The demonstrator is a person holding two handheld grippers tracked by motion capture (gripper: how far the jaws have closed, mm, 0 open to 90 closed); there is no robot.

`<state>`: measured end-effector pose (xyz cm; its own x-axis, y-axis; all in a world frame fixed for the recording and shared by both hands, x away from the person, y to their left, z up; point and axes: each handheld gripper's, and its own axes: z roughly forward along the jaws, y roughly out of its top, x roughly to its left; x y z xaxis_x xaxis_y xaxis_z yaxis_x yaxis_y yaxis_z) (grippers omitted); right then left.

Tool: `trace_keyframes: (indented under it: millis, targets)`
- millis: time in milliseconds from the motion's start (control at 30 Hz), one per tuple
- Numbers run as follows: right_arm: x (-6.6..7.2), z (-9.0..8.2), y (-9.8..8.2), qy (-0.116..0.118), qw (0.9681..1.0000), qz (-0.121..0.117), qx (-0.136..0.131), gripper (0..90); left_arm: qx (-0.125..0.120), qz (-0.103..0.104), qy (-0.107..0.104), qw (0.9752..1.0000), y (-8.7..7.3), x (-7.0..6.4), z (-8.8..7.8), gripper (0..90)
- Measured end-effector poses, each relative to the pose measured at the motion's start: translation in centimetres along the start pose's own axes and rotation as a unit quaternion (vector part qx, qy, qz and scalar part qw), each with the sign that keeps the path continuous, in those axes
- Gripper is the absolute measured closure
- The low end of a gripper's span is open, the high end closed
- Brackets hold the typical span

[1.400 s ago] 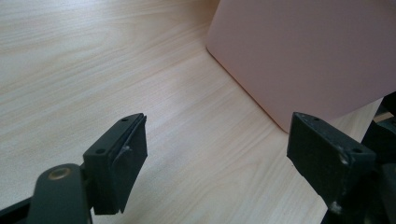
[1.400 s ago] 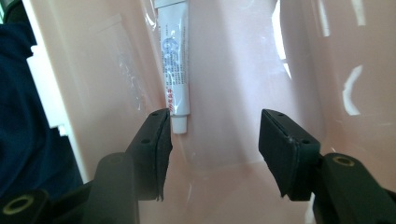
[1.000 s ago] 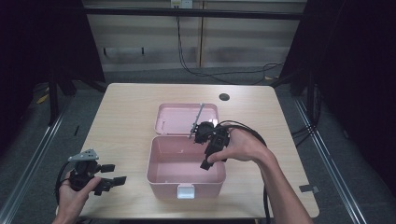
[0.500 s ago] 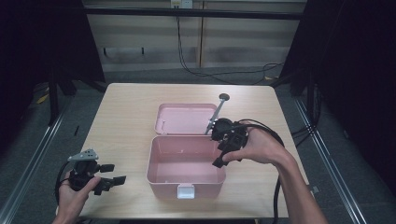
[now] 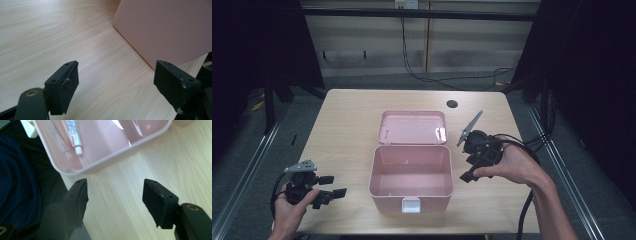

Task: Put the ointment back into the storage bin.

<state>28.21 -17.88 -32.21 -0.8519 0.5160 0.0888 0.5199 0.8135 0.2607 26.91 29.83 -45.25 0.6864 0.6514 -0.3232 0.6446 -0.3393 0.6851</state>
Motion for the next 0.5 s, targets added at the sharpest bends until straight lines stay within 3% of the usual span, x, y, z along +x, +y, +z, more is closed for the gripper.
trace_keyframes:
  millis: [333,400,500]
  targets:
    - [-0.9,0.8,-3.1,-0.012,0.9986,0.050,-0.015,36.8,0.001,0.000,0.001,1.0000,0.0,0.0,0.0,20.0]
    - [-0.9,1.1,-3.6,-0.014,0.9977,0.064,-0.020,36.7,0.000,-0.001,0.000,1.0000,0.0,0.0,0.0,20.0]
    - [-1.4,1.8,-4.5,-0.023,0.9939,0.105,-0.023,38.0,0.003,0.001,0.000,1.0000,0.0,0.1,0.1,20.0]
